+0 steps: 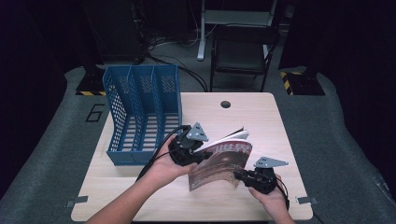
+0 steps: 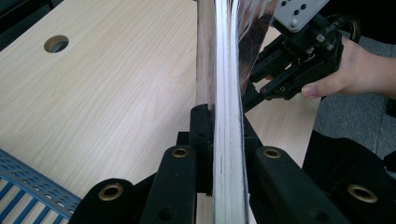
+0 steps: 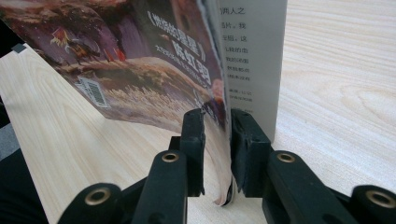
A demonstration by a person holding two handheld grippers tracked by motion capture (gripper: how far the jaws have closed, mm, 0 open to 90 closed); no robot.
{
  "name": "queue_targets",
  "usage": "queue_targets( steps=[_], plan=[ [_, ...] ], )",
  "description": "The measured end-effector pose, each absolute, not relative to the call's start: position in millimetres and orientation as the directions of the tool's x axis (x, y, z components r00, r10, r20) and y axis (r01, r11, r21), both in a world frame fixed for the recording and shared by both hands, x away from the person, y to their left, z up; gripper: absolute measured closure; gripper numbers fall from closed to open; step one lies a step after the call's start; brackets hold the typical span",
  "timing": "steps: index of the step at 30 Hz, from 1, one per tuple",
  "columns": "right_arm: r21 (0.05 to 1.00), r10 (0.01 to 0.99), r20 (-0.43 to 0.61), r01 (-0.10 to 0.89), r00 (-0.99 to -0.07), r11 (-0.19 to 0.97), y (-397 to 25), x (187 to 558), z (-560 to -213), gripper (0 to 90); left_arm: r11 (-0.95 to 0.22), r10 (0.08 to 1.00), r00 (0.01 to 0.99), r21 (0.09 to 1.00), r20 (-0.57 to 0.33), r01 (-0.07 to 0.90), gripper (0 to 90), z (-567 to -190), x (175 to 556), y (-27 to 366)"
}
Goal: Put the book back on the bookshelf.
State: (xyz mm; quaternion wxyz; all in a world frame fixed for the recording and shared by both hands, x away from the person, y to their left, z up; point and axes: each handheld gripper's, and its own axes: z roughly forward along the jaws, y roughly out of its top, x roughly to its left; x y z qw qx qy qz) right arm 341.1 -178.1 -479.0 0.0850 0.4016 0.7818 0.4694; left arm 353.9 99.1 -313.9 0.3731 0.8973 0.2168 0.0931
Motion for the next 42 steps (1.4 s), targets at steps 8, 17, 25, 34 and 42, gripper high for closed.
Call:
queue_targets(
  steps=[8,17,25,34,42],
  plan=[
    [0.800,0.703,0.247,0.550,-0.667,0.241,-178,342,-480,73.4,-0.625,0.462,0.887,0.712,0.009,0.318,83.0,-314,356,100],
    [0.793,0.712,0.252,0.561,-0.655,0.236,-179,342,-481,69.5,-0.622,0.469,0.883,0.714,0.012,0.321,83.1,-312,360,98],
    [0.794,0.710,0.259,0.563,-0.655,0.230,-182,344,-482,66.0,-0.628,0.463,0.887,0.709,0.006,0.323,83.2,-303,367,92],
    [0.781,0.716,0.294,0.591,-0.633,0.203,-188,347,-485,64.1,-0.646,0.474,0.880,0.689,0.022,0.330,83.2,-288,379,90],
    [0.775,0.720,0.297,0.599,-0.627,0.201,-188,348,-486,63.7,-0.643,0.498,0.866,0.686,0.037,0.340,83.2,-273,383,94]
  ],
)
